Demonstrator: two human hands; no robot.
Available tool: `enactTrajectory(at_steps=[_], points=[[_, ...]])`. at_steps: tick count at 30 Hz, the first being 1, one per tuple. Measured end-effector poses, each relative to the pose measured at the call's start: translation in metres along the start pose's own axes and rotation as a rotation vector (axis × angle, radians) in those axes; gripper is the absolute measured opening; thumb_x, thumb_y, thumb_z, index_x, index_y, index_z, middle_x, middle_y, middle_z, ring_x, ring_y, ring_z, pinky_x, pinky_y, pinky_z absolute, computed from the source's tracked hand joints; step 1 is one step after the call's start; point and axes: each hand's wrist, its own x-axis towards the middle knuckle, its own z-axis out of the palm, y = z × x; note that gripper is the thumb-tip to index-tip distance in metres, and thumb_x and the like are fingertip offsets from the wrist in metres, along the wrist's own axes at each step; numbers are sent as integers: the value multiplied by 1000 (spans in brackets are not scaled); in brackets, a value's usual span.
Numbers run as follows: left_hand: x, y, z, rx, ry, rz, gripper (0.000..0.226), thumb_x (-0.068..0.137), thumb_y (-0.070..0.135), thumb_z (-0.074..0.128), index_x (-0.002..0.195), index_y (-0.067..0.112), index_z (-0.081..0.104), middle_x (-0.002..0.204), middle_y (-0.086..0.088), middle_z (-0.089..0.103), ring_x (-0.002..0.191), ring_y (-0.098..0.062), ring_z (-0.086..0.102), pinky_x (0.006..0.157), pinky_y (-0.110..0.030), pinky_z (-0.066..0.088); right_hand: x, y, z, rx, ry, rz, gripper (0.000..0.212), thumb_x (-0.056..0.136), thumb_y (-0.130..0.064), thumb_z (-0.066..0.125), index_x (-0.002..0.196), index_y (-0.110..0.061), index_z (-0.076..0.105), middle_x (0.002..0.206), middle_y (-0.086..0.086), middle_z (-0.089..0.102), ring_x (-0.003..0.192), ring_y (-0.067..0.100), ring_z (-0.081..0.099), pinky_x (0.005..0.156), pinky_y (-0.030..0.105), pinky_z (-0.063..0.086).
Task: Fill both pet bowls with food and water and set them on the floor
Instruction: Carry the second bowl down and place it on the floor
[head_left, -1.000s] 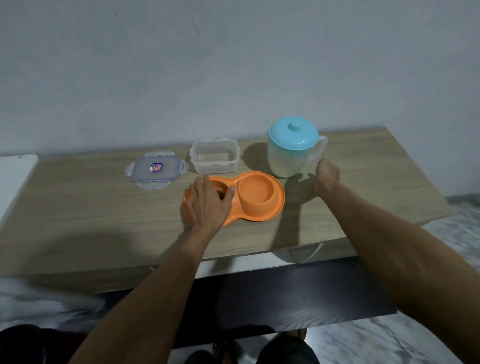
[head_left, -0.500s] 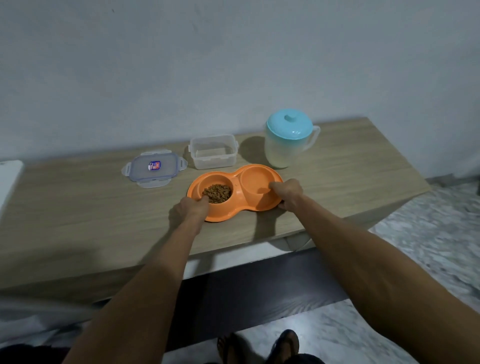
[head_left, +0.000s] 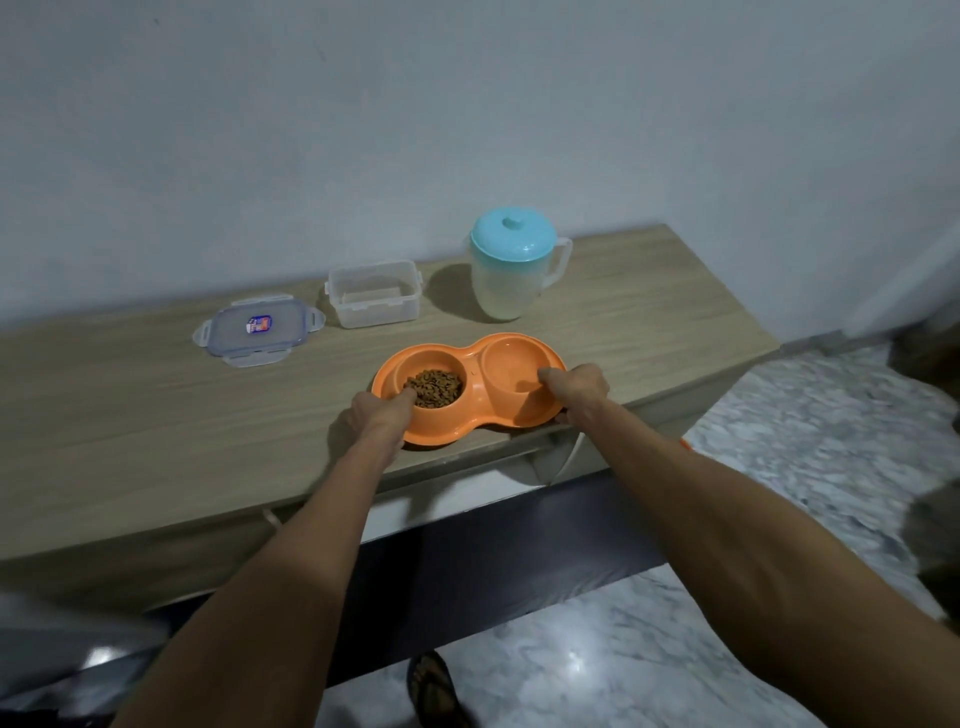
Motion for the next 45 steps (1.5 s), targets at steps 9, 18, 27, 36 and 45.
enactTrajectory(at_steps=[9, 18, 27, 36, 45], points=[[-105, 15, 81, -41, -64, 81, 49, 82, 35, 73, 116, 2, 62, 110, -15, 63, 87, -32, 64, 78, -44, 61, -7, 46, -140, 127, 80, -29, 51, 78, -28, 75, 117, 1, 60, 120, 18, 62, 105, 36, 64, 75, 48, 61], [-222, 27, 204, -13, -197, 200, 54, 74, 40, 76, 110, 1, 68, 111, -19, 69, 91, -37, 71, 39, -24, 48, 1, 116, -310, 234, 200, -2, 44, 77, -22, 75, 110, 2, 57, 121, 21, 59, 105, 38, 62, 75, 49, 60], [-293, 55, 347, 101, -356, 258, 51, 76, 41, 76, 108, 3, 64, 107, -21, 70, 92, -38, 71, 66, -39, 61, 46, 173, -445, 318, 320, 76, 52, 81, -23, 74, 123, 2, 54, 129, 20, 55, 113, 40, 58, 79, 49, 59], [-324, 107, 513, 113, -477, 292, 37, 85, 32, 71, 98, -1, 59, 94, -18, 63, 61, -30, 60, 48, -31, 51, 162, 192, -552, 350, 428, 140, 45, 80, -22, 73, 116, 0, 56, 122, 18, 56, 100, 34, 56, 80, 50, 59], [-309, 176, 665, 181, -471, 244, 43, 82, 34, 73, 102, -3, 63, 100, -18, 64, 88, -35, 65, 68, -44, 62, 311, 173, -629, 324, 465, 169, 27, 80, -23, 73, 88, -7, 53, 97, 12, 57, 88, 31, 59, 79, 52, 60]])
